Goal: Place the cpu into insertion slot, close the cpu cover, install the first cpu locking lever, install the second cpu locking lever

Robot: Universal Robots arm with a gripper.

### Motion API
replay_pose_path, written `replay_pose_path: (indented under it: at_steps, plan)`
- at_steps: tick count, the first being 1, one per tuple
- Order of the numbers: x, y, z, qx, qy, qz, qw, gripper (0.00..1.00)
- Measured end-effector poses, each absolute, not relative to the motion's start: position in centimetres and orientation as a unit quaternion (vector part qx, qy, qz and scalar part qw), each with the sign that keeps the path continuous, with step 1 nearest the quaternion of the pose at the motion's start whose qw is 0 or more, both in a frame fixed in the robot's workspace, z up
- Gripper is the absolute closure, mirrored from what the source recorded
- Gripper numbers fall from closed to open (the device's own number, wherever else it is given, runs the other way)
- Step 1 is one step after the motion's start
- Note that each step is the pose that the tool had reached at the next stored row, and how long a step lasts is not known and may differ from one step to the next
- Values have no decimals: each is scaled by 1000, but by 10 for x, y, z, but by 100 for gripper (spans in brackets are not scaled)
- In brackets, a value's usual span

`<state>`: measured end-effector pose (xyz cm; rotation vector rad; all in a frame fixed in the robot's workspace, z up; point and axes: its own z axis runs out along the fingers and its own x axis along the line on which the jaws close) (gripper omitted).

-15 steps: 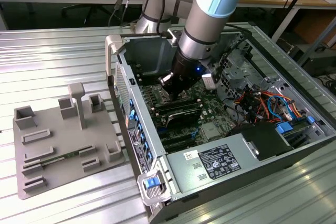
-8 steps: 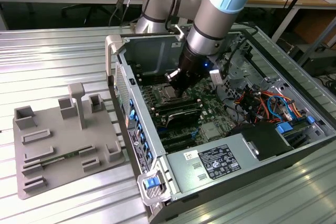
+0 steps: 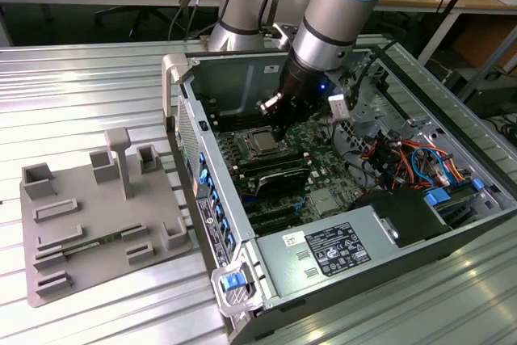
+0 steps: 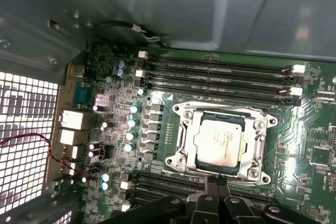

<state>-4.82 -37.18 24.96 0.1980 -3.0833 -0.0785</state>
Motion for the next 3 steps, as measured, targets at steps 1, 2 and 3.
replay_pose_path:
  at_steps: [1, 2, 3]
  plan:
    - [-48, -372, 250, 64, -997, -25, 25, 89]
    - [-48, -372, 250, 64, -997, -25, 25, 89]
    - [-48, -372, 250, 64, -997, -25, 25, 89]
